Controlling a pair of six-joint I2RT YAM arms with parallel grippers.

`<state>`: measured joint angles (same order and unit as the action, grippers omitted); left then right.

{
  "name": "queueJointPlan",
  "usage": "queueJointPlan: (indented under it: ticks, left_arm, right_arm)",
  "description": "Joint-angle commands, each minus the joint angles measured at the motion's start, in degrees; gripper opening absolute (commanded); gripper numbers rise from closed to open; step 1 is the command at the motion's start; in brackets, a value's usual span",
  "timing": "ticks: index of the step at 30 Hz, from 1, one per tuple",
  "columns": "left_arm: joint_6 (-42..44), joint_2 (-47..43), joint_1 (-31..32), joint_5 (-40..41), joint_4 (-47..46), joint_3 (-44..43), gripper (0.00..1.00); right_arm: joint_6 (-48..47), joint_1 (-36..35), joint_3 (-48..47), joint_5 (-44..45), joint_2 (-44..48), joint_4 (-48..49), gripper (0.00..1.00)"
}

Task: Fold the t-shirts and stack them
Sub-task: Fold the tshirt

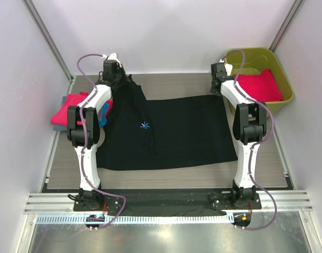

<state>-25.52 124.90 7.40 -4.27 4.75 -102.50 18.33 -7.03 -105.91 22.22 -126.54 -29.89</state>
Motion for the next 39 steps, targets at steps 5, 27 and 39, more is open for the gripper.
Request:
queueJointPlan:
  ticks: [5,27,39]
  left_arm:
    - [4.9,-8.4,2.3,3.7,-0.7,5.4,0.0]
    - [7.0,-16.4,5.0,7.5,-4.1,16.1,0.0]
    - [8.3,-29.7,6.2,12.0,-10.6,30.9,0.0]
  right_arm:
    - [1.3,-0.3,6.3,1.5,10.6,2.6,0.01]
    - [3.4,1.1,18.2,0.6,21.3,5.0,0.01]
    - [4.8,-1.1,26.1,-1.7,24.0,8.7,0.01]
